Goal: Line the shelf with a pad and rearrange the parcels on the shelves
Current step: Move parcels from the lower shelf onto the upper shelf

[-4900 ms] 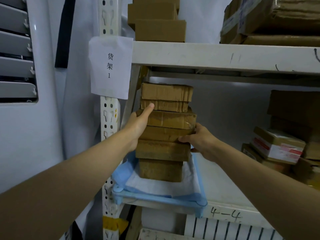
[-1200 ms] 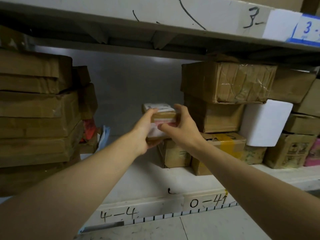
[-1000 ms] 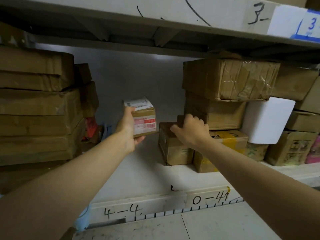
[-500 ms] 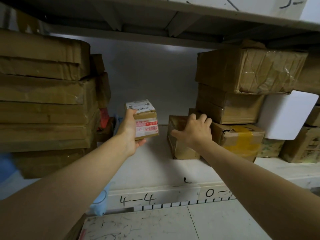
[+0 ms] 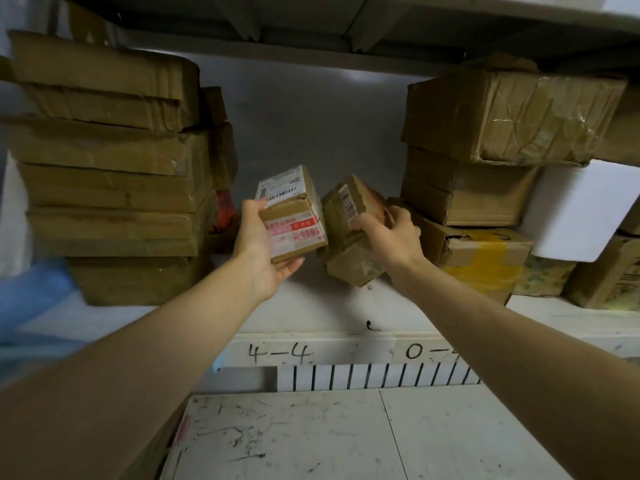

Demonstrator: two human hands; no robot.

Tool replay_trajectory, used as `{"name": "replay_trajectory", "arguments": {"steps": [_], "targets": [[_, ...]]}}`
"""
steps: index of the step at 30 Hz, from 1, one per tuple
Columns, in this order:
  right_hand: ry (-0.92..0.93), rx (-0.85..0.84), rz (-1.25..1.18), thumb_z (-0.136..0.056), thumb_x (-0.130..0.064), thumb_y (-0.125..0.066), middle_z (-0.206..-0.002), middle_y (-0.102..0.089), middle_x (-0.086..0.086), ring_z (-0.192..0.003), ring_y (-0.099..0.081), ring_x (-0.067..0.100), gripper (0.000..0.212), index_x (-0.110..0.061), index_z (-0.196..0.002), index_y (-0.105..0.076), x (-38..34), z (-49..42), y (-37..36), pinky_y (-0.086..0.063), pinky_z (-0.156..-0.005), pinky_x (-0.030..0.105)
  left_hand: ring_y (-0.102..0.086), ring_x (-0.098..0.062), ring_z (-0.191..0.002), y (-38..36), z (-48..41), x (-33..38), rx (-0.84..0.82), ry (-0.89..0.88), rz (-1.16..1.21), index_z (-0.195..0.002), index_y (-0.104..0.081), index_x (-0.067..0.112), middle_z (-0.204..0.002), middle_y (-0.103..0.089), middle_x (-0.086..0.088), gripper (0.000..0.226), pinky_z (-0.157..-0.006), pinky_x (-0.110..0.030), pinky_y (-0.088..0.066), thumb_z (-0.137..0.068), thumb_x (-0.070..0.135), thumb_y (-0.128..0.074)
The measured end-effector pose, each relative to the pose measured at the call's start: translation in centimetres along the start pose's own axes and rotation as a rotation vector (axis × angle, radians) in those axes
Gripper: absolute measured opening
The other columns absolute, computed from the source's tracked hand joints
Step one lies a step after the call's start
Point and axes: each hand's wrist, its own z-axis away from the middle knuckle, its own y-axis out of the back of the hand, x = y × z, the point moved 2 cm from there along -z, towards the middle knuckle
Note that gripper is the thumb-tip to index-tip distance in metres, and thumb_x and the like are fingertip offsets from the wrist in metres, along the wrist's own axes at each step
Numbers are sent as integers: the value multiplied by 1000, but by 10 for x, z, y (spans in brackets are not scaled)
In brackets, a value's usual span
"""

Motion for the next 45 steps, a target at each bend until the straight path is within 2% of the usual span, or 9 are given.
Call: {"name": "replay_trajectory", "arguments": {"steps": [5, 10, 16, 22, 25, 27, 33, 38, 45], "targets": [[-92, -79, -296, -46, -62, -71, -139, -47, 6, -118, -54, 30, 119, -30, -152, -29, -2, 33, 21, -50, -100, 51, -66, -28, -104, 5, 57, -1, 33, -77, 97, -116, -70, 24, -111, -75, -7, 55, -78, -38, -51, -89, 64, -43], [-16, -201, -356, -83, -49, -69, -136, -51, 4, -115, -57, 21, 85, -24, -153, -29, 12, 79, 42, -50, -101, 44, -64, -30, -108, 18, 121, -19, 87, -133, 134, -121, -66, 23, -114, -73, -11, 60, -77, -39, -51, -90, 66, -40], [63, -372, -383, -93, -38, -63, -128, -56, 1, -106, -58, 12, 65, -21, -148, -35, 28, 144, 51, -49, -85, 28, -62, -26, -103, 65, 188, -41, 64, -162, 153, -129, -63, 23, -121, -70, -10, 62, -81, -38, -48, -93, 62, -30], [144, -589, -239, -88, -42, -64, -122, -58, -1, -110, -59, 18, 64, -25, -145, -41, 60, 190, 59, -49, -94, 36, -64, -28, -84, 152, 240, -63, -127, -14, 53, -137, -53, 21, -121, -60, -15, 66, -71, -36, -52, -85, 60, -40], [158, -697, -122, -78, -45, -64, -119, -57, -4, -105, -58, 13, 69, -25, -141, -45, 80, 208, 62, -47, -85, 29, -67, -32, -80, 192, 257, -87, -172, 128, 16, -140, -49, 18, -119, -56, -20, 72, -69, -38, -56, -82, 60, -55], [108, -755, -39, -84, -39, -68, -120, -58, -2, -102, -59, 12, 63, -22, -141, -47, 97, 216, 58, -45, -81, 26, -68, -32, -83, 211, 262, -110, -126, 187, -9, -132, -55, 17, -114, -63, -17, 72, -67, -39, -57, -73, 58, -66], [-170, -740, 99, -88, -38, -66, -115, -62, 5, -101, -60, 21, 53, -18, -135, -50, 153, 213, 21, -49, -87, 37, -69, -30, -75, 226, 252, -168, 211, 324, -26, -92, -66, 17, -83, -73, -12, 42, -75, -39, -50, -91, 52, -42], [-402, -691, 94, -92, -47, -57, -110, -65, 7, -96, -62, 23, 49, -16, -130, -54, 199, 209, -23, -46, -73, 34, -64, -31, -101, 246, 224, -201, 365, 370, -36, -109, -67, 20, -112, -72, -12, 51, -77, -38, -50, -93, 60, -40], [-629, -621, 177, -94, -51, -55, -99, -67, 10, -86, -63, 24, 47, -14, -123, -56, 267, 205, -102, -46, -66, 33, -67, -25, -91, 292, 171, -247, 483, 430, 118, -126, -64, 25, -108, -71, -9, 50, -62, -34, -54, -93, 60, -50]]}}
